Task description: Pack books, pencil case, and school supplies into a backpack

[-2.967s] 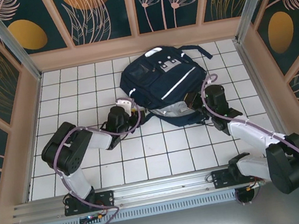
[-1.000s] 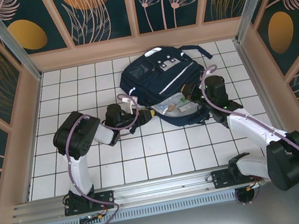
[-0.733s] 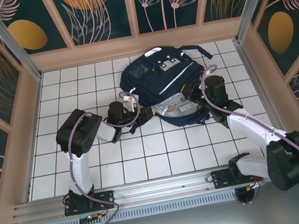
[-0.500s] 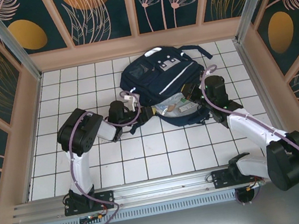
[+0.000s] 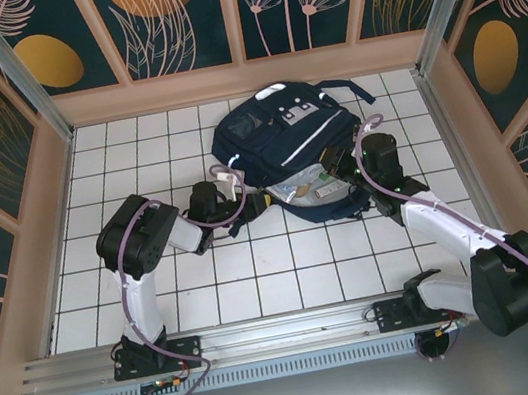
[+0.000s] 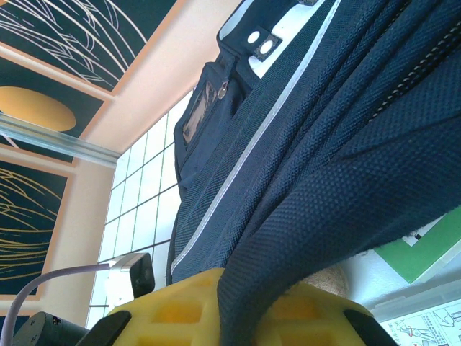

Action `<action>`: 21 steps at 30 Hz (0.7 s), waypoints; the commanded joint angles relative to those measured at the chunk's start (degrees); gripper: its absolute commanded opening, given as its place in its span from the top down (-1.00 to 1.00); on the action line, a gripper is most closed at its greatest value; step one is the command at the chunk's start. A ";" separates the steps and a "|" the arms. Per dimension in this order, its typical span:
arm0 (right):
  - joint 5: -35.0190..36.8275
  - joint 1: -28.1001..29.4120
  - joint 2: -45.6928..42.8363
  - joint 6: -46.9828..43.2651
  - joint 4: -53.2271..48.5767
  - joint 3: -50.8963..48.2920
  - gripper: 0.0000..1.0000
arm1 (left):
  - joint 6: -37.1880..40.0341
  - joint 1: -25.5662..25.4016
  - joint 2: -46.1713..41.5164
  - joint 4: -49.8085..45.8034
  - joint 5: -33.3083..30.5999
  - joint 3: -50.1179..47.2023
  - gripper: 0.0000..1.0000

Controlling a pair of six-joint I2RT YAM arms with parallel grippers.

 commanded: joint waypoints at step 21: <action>1.34 1.25 1.25 0.68 5.13 0.70 0.69 | 15.41 -9.45 -13.26 -23.89 -13.49 1.43 1.00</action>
